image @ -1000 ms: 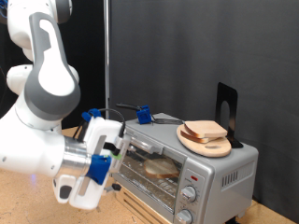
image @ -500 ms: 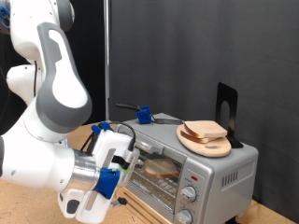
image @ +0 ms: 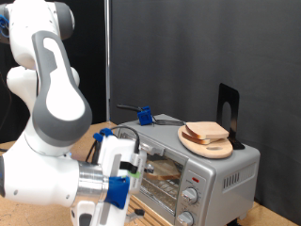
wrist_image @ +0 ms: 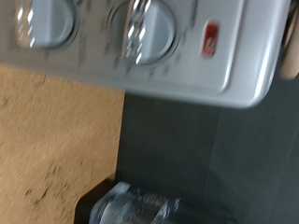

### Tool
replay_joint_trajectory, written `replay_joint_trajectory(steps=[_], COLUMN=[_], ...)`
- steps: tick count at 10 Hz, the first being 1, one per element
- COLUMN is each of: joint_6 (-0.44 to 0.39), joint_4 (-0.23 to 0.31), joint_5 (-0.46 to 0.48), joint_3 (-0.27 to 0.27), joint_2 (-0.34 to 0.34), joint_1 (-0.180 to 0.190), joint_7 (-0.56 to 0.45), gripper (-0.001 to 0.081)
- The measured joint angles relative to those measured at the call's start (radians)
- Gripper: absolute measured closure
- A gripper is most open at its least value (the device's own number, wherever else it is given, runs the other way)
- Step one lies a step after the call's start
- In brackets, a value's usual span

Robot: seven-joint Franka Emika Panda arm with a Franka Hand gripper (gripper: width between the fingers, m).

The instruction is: Make a piece of toast with the oven

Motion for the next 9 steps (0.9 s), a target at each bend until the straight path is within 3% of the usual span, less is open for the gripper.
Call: replay_joint_trajectory(steps=[2,3,5,9], joint_6=[0.046,0.042,-0.048,-0.077], joint_4=[0.081,0.08,0.089,0.192], joint_5=[0.041,0.034,0.035,-0.004], joint_3=[0.006,0.006,0.008,0.008], joint_2=[0.07,0.07,0.08,0.18], joint_1=[0.008,0.008,0.0,0.01], joint_7=[0.018,0.018,0.004,0.015], gripper=[-0.0002,-0.0002,-0.0002,-0.0002])
